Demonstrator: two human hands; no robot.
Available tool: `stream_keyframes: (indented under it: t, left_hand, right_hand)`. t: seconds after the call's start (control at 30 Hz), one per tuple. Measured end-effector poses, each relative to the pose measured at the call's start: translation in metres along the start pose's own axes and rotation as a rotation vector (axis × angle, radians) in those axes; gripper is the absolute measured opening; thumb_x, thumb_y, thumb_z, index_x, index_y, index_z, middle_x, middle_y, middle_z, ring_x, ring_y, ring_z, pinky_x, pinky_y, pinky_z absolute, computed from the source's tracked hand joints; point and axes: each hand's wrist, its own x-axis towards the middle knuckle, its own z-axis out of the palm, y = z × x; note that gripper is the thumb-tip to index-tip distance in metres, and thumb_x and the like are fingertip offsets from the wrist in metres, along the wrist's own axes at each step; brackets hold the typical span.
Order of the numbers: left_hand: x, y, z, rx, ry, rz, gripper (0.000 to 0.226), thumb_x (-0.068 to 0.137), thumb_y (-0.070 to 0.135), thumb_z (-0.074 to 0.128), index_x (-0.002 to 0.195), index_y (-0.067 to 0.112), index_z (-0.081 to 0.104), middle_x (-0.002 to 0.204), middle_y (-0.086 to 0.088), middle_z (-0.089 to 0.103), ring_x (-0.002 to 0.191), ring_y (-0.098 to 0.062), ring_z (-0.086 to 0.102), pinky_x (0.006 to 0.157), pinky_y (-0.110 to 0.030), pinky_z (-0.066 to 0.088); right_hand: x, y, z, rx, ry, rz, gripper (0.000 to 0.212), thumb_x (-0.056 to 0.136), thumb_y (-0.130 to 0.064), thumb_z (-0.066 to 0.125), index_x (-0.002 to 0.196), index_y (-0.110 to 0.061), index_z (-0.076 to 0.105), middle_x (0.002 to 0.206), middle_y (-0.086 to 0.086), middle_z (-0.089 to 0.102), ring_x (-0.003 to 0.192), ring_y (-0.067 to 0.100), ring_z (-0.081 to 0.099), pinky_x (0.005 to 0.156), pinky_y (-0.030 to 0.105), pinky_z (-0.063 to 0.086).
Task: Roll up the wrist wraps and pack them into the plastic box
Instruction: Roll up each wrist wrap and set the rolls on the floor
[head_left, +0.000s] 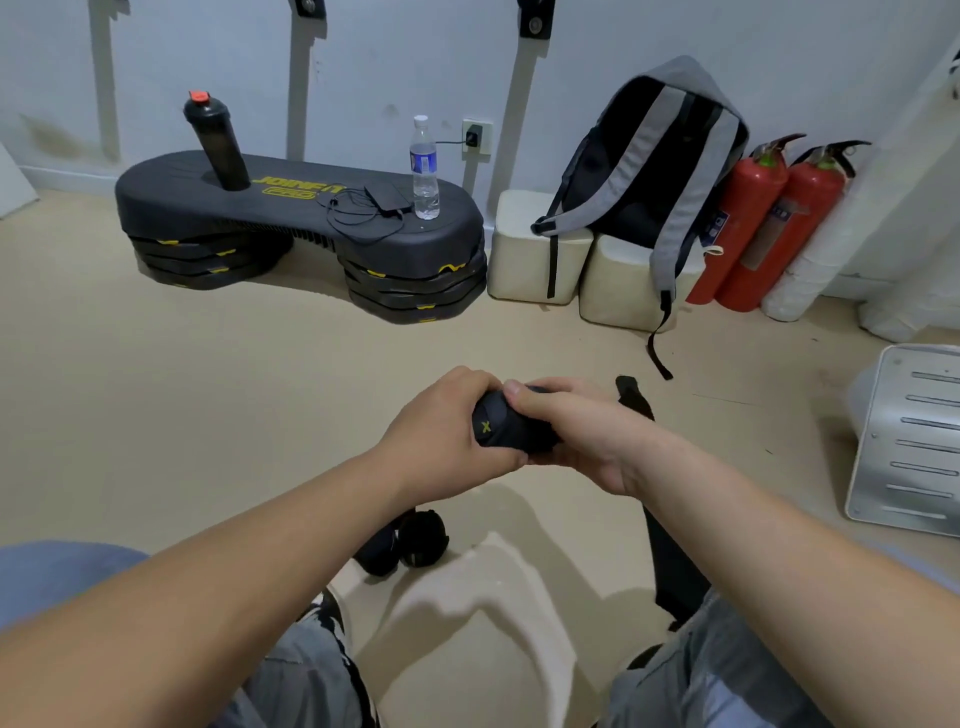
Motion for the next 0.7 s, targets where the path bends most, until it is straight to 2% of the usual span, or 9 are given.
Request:
stream_keyframes:
  t: [0.1,0.17,0.23,0.33,0.4,0.5,0.6,0.7]
  left_hand:
    - [0.010,-0.012,0.013,-0.250,-0.053,-0.120,0.060,0.072,0.027,0.093,0.124,0.032,0.062,0.116,0.007,0.067,0.104,-0.013,0.068,0.090,-0.034,0.060]
    - [0.017,-0.024,0.025,-0.449,-0.071,-0.235,0.057,0.073,0.016,0.093,0.121,0.030,0.064,0.114,0.001,0.072,0.099,-0.017,0.074,0.088,-0.034,0.063]
    - [0.025,-0.040,0.038,-0.587,-0.088,-0.330,0.056,0.073,0.008,0.091,0.119,0.025,0.066,0.112,-0.007,0.073,0.094,-0.025,0.075,0.089,-0.045,0.065]
    - [0.042,-0.072,0.060,-0.706,-0.155,-0.418,0.056,0.073,0.004,0.089,0.123,0.016,0.066,0.116,-0.017,0.072,0.104,-0.038,0.075,0.091,-0.052,0.064]
    - [0.055,-0.095,0.080,-0.636,-0.193,-0.466,0.053,0.080,0.004,0.088,0.125,0.017,0.063,0.117,-0.015,0.071,0.102,-0.036,0.075,0.091,-0.047,0.064]
    - [0.078,-0.131,0.109,-0.373,-0.199,-0.503,0.053,0.081,0.016,0.088,0.124,0.020,0.057,0.115,-0.006,0.066,0.094,-0.025,0.068,0.089,-0.040,0.060]
    - [0.098,-0.164,0.133,-0.184,-0.184,-0.535,0.060,0.083,0.025,0.087,0.131,0.018,0.051,0.120,-0.003,0.062,0.106,-0.024,0.063,0.090,-0.035,0.053]
    - [0.104,-0.193,0.156,-0.066,-0.207,-0.518,0.070,0.089,0.025,0.080,0.148,0.016,0.042,0.132,-0.006,0.058,0.118,-0.028,0.061,0.097,-0.037,0.051]
  right_hand:
    - [0.024,0.015,0.003,0.098,0.061,0.110,0.030,0.102,-0.033,0.067,0.116,-0.006,0.074,0.111,0.015,0.080,0.094,0.027,0.077,0.080,0.041,0.064]
    - [0.042,0.028,0.003,0.152,0.058,0.184,0.033,0.102,-0.037,0.065,0.118,-0.009,0.074,0.110,0.013,0.081,0.092,0.027,0.079,0.085,0.041,0.064]
    - [0.061,0.046,0.002,0.179,0.044,0.234,0.037,0.103,-0.040,0.064,0.121,-0.009,0.073,0.111,0.013,0.080,0.093,0.028,0.079,0.087,0.042,0.065]
    - [0.094,0.078,-0.001,0.154,0.025,0.314,0.042,0.103,-0.046,0.061,0.122,-0.011,0.073,0.117,0.015,0.078,0.107,0.033,0.076,0.095,0.047,0.063]
    - [0.117,0.099,-0.004,0.040,0.017,0.384,0.047,0.105,-0.055,0.054,0.119,-0.015,0.072,0.114,0.014,0.076,0.098,0.033,0.076,0.091,0.044,0.064]
    - [0.150,0.126,-0.009,-0.165,0.005,0.474,0.053,0.105,-0.061,0.042,0.117,-0.016,0.068,0.108,0.014,0.072,0.084,0.032,0.070,0.087,0.043,0.062]
    - [0.183,0.148,-0.006,-0.276,0.014,0.506,0.055,0.106,-0.058,0.040,0.122,-0.011,0.063,0.113,0.014,0.071,0.090,0.030,0.070,0.091,0.044,0.059]
    - [0.205,0.172,0.003,-0.227,0.063,0.501,0.047,0.107,-0.048,0.043,0.123,-0.008,0.062,0.111,0.015,0.072,0.086,0.028,0.068,0.089,0.043,0.060]
